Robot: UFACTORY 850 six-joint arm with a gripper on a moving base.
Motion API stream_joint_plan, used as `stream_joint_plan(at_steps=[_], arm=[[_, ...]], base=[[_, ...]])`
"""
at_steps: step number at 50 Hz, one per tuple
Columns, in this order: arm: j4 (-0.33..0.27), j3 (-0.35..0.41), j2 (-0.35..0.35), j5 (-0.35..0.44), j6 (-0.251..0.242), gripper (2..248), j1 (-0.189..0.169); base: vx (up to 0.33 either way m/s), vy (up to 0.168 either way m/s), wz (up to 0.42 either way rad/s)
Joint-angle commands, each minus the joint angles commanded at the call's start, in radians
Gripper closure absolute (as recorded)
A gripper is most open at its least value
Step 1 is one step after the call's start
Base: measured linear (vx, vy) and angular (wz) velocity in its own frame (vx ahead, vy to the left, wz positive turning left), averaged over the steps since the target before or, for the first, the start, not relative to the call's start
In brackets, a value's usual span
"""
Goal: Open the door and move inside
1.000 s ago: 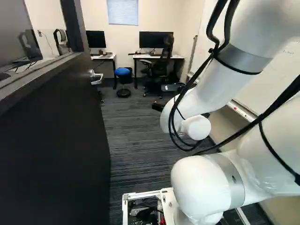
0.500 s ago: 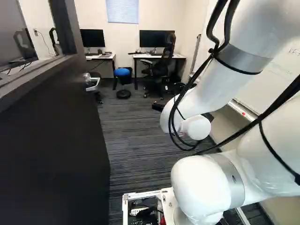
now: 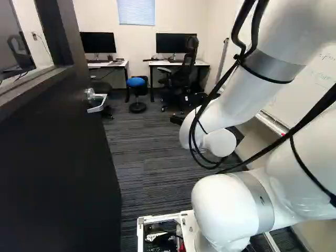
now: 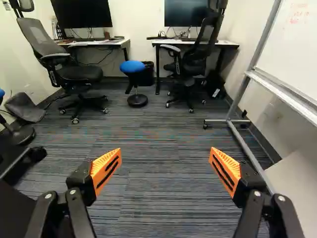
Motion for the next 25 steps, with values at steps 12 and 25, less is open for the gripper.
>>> stream_joint_plan(at_steps=[12,25], arm=[[0.0,0.0,0.0,0.0,0.0,3,0.0],[0.0,0.0,0.0,0.0,0.0,3,0.0]], base=[[0.189,0.008,-0.01],[0.197,0.009,-0.004]])
